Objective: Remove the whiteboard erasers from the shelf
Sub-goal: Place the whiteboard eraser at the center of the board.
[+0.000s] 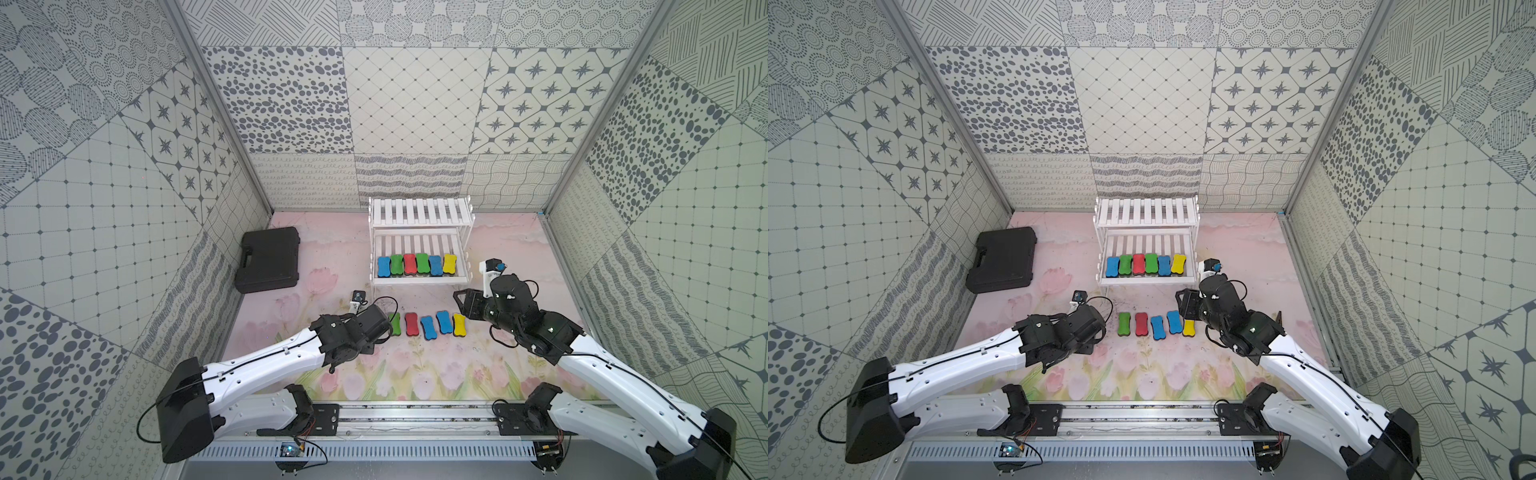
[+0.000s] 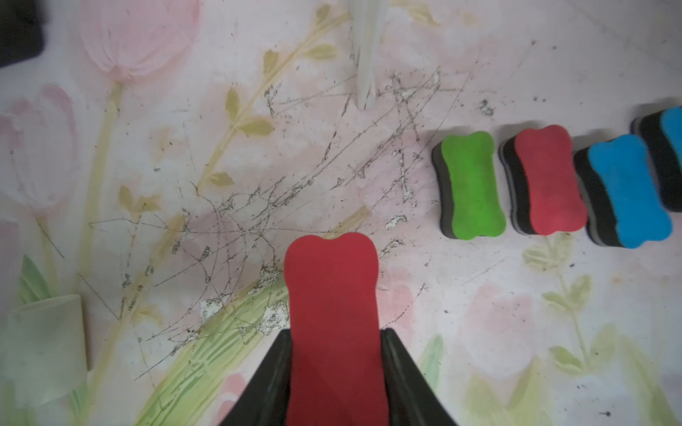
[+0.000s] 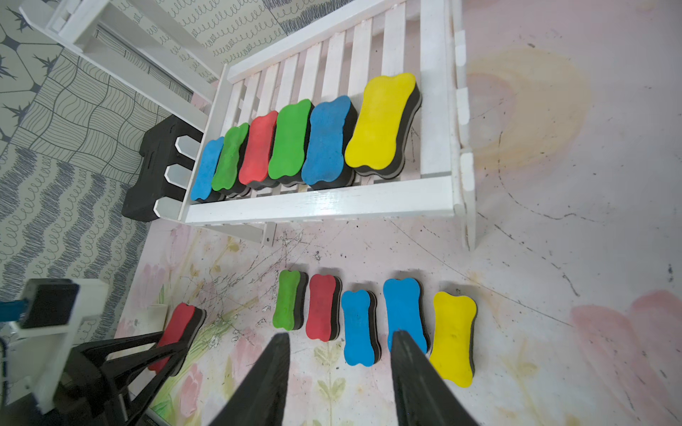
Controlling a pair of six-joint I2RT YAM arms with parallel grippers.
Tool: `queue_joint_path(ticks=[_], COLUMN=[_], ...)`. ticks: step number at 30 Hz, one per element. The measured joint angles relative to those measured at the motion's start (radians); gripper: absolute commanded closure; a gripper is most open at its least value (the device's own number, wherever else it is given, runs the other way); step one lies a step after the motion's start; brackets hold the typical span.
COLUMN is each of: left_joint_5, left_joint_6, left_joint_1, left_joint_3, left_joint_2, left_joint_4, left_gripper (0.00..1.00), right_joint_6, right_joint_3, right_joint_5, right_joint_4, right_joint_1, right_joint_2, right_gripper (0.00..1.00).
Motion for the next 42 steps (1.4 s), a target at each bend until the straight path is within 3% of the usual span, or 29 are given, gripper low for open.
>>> queue_joint_path(ticks=[10, 20, 26, 36, 42], left_joint_5=[0.158, 0.191, 0.205, 0.207, 0.204], left_joint_6=[0.016, 0.029, 0.041, 0.033, 0.015], left_joint_1=[0.101, 0.140, 0.150, 0.145, 0.121], left_joint_3=[-0.077, -0.052, -0.041, -0.047, -0.061], left_joint_2=[0.166, 0.287, 0.327, 0.247, 0.109], left_joint_4=[0.274, 0.442, 0.464, 0.446, 0.396], left_gripper=[0.64, 0.59, 0.45, 0.28, 0.15], right_joint_6=[0.007, 0.008, 0.011, -0.001, -0.064], right_joint_3=[-0.030, -0.046, -0.058, -0.026, 0.127], right_joint_5=[0.007, 0.008, 0.008, 0.007, 0.000], right_joint_4=[0.000, -0.006, -0.011, -0.062, -0.087], right_joint_1=[-0.009, -0.018, -0.023, -0.034, -0.074], right_joint_2=[-0.035, -0.064, -0.073, -0.076, 0.055], right_gripper=[0.52, 0.52, 0.49, 0.50, 0.53])
